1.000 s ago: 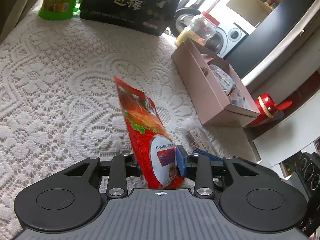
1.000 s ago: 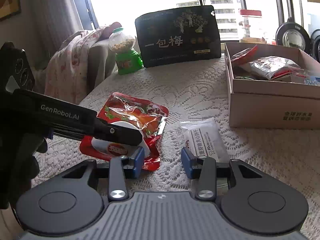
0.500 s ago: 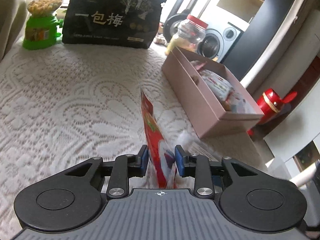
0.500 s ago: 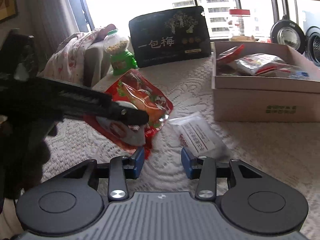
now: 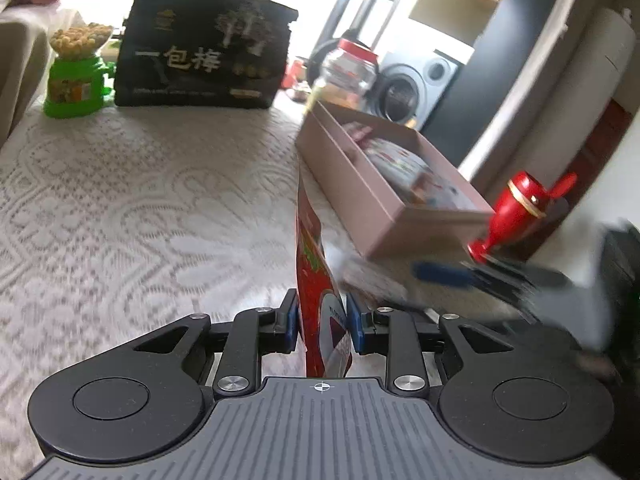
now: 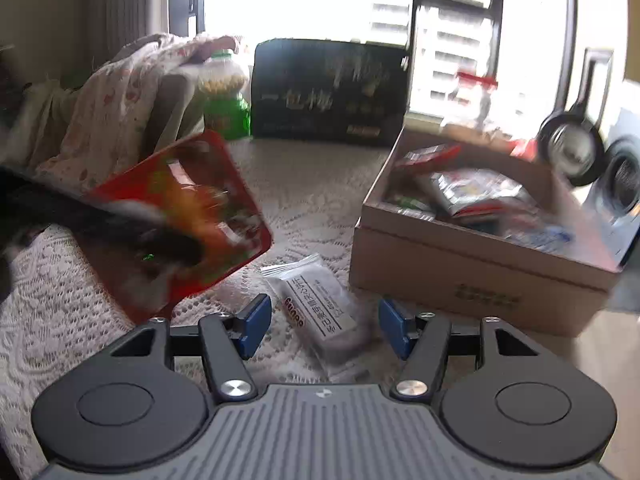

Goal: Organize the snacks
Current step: 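Lift the red packet with the left gripper while the right gripper reaches the white biscuit packet, then grasp the white biscuit packet with the right gripper while the left gripper holds the red packet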

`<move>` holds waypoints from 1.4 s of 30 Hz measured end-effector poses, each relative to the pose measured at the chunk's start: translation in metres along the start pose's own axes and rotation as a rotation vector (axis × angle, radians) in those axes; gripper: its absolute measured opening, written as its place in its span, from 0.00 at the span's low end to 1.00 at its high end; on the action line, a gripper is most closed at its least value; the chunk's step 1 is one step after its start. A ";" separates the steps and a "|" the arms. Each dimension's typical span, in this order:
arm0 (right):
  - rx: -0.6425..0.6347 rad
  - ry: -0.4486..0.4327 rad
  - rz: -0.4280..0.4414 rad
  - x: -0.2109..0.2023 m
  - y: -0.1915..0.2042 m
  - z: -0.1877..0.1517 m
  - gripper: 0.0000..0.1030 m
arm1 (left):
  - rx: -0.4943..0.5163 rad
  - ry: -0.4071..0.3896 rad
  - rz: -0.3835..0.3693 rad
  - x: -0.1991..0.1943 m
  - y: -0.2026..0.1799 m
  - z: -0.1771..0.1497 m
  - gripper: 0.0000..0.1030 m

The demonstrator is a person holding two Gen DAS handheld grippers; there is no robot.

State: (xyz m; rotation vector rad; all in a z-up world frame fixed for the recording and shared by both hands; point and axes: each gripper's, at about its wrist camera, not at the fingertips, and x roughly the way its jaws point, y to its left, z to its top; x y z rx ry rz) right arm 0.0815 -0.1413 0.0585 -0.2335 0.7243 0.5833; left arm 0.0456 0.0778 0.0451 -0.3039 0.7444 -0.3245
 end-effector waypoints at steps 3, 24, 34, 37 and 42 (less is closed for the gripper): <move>0.040 0.033 0.019 0.015 -0.006 0.003 0.58 | 0.021 0.025 0.006 -0.007 -0.007 -0.010 0.28; 0.005 0.001 0.022 -0.022 0.015 -0.020 0.50 | -0.067 0.087 -0.051 -0.038 0.001 -0.058 0.28; -0.050 0.056 -0.017 -0.003 0.027 -0.001 0.35 | -0.053 0.068 -0.077 -0.042 -0.010 -0.046 0.28; -0.044 0.022 -0.016 -0.035 0.021 -0.004 0.35 | -0.024 0.069 -0.103 -0.043 -0.022 -0.038 0.28; -0.034 -0.056 -0.057 -0.092 0.004 0.002 0.35 | 0.052 0.058 -0.174 -0.044 -0.059 -0.020 0.28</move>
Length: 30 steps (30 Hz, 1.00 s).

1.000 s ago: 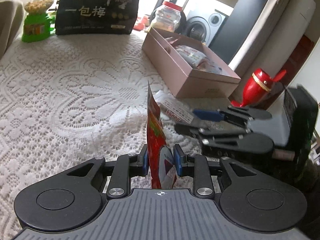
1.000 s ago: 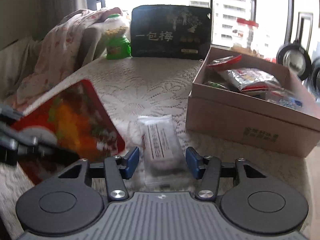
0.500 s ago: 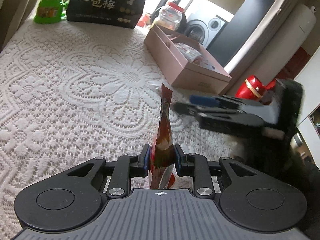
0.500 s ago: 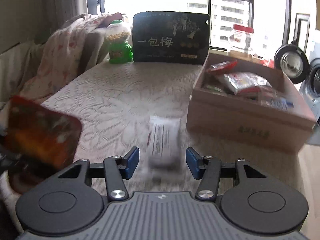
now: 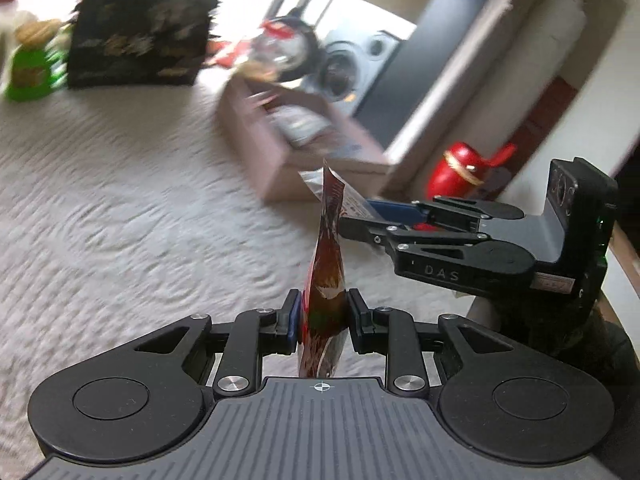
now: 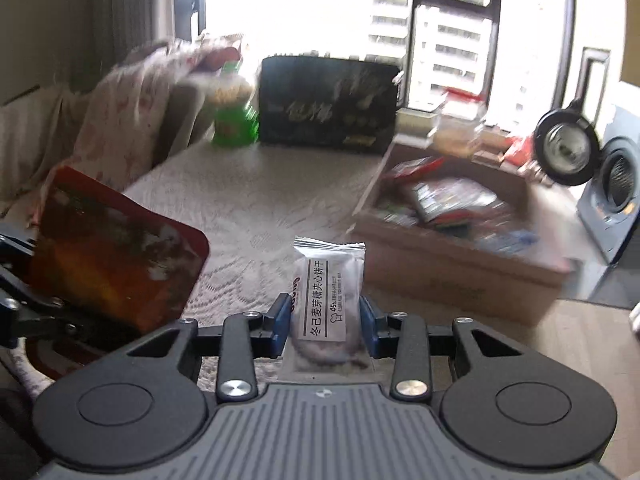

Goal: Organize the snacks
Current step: 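Grasp the white biscuit packet with the right gripper while the left gripper holds the red packet, then release the red packet into the pink box with the left gripper while the right releases the biscuit packet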

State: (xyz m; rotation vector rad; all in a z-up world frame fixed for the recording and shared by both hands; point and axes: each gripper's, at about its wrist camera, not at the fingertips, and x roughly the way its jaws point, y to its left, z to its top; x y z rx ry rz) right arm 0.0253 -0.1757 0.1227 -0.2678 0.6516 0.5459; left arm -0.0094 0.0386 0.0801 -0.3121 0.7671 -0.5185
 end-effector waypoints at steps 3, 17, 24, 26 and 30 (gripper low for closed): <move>0.014 -0.056 -0.037 -0.026 -0.013 0.011 0.35 | 0.053 -0.016 -0.051 0.004 -0.024 0.017 0.28; 0.106 -0.187 -0.318 -0.035 -0.108 0.095 0.35 | -0.155 -0.143 -0.242 0.125 -0.007 0.187 0.28; 0.217 -0.120 -0.276 0.019 -0.140 0.085 0.35 | -0.266 -0.089 -0.163 0.200 0.057 0.194 0.43; 0.226 -0.113 -0.249 0.036 -0.138 0.087 0.35 | -0.251 -0.162 -0.178 0.180 0.068 0.192 0.43; 0.254 -0.105 -0.202 0.081 -0.131 0.101 0.36 | -0.151 -0.295 -0.033 0.124 0.073 0.182 0.43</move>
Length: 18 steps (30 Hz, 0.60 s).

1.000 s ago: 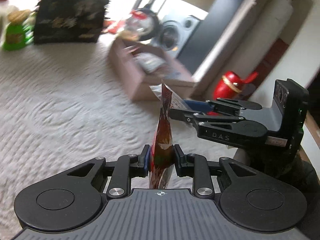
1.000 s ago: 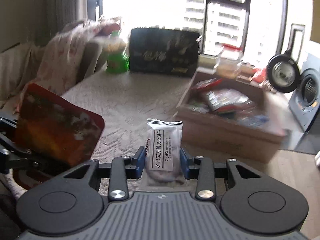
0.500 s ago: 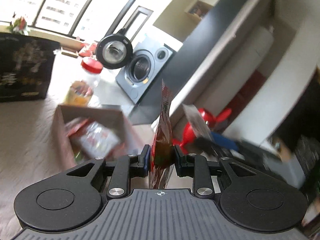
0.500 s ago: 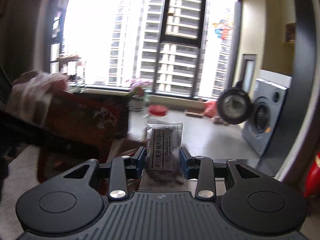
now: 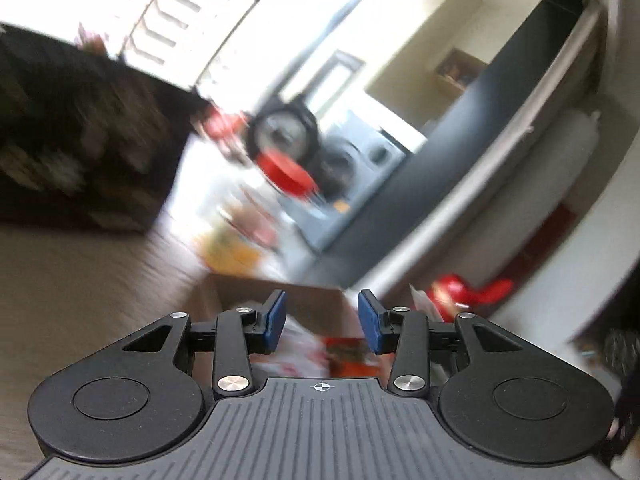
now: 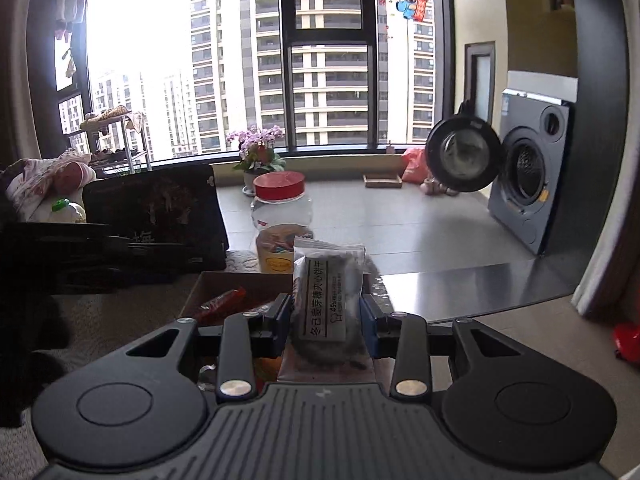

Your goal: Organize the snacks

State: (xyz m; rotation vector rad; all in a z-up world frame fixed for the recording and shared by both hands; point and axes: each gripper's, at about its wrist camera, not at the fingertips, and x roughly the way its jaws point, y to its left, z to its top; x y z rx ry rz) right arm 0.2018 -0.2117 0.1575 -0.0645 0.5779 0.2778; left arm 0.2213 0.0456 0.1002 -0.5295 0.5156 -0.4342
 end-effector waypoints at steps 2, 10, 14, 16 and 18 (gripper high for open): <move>0.008 0.018 0.009 0.019 0.010 -0.001 0.41 | 0.049 -0.016 0.092 -0.021 -0.004 -0.008 0.43; 0.083 0.036 0.030 0.005 0.022 -0.031 0.52 | 0.176 0.071 0.337 -0.072 -0.029 -0.092 0.43; 0.027 0.063 0.015 -0.041 0.037 -0.078 0.61 | 0.242 0.093 0.394 -0.089 -0.047 -0.149 0.43; 0.016 0.091 0.015 -0.057 0.043 -0.105 0.63 | 0.277 0.093 0.424 -0.097 -0.056 -0.170 0.43; 0.008 0.117 0.003 -0.067 0.050 -0.131 0.64 | 0.312 0.096 0.461 -0.094 -0.062 -0.185 0.43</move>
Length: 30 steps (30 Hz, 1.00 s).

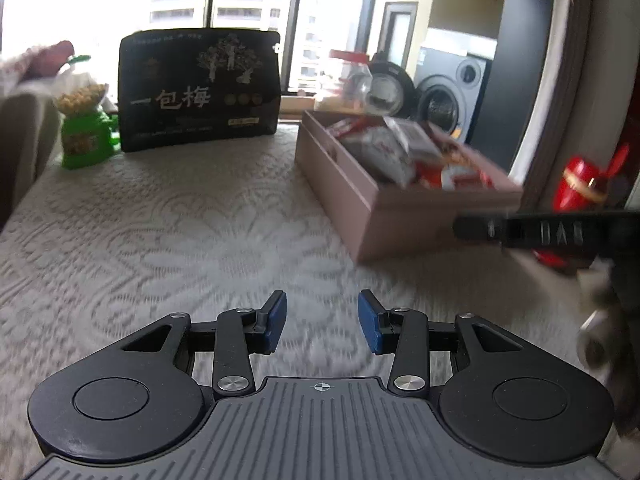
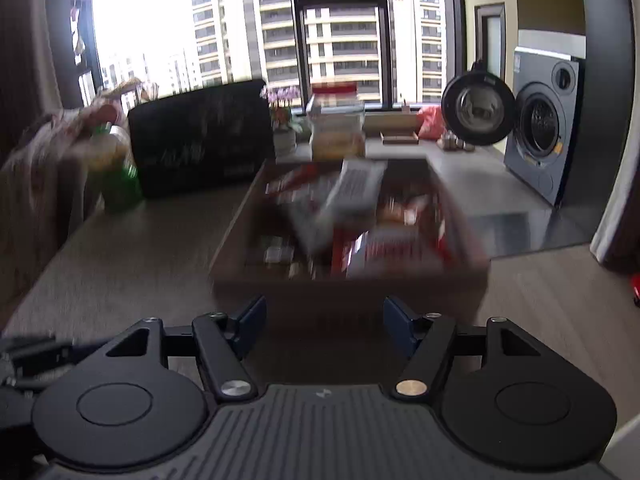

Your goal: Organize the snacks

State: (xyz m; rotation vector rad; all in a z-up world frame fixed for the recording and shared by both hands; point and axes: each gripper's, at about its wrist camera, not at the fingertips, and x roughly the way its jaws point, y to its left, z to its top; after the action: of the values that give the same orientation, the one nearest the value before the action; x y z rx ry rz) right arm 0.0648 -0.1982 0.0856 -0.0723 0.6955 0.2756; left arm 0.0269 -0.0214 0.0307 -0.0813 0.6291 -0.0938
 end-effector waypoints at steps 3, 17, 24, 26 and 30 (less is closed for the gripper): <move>0.014 0.017 -0.020 -0.006 0.005 -0.031 0.64 | 0.000 0.052 0.011 0.007 -0.007 -0.012 0.44; 0.012 0.026 -0.048 0.002 0.003 -0.049 0.68 | 0.053 0.006 0.101 0.011 -0.025 -0.017 0.46; 0.017 0.022 -0.057 0.002 0.002 -0.050 0.68 | 0.066 0.001 0.108 0.010 -0.026 -0.018 0.46; 0.021 0.021 -0.061 0.003 0.002 -0.050 0.68 | 0.062 0.002 0.108 0.010 -0.026 -0.018 0.46; 0.022 0.020 -0.070 0.003 0.002 -0.051 0.68 | 0.060 0.001 0.105 0.010 -0.025 -0.019 0.46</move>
State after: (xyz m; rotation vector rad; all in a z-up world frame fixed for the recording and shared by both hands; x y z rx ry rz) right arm 0.0346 -0.2033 0.0448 -0.0782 0.7142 0.2006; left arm 0.0220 -0.0482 0.0128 0.0093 0.6301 -0.0111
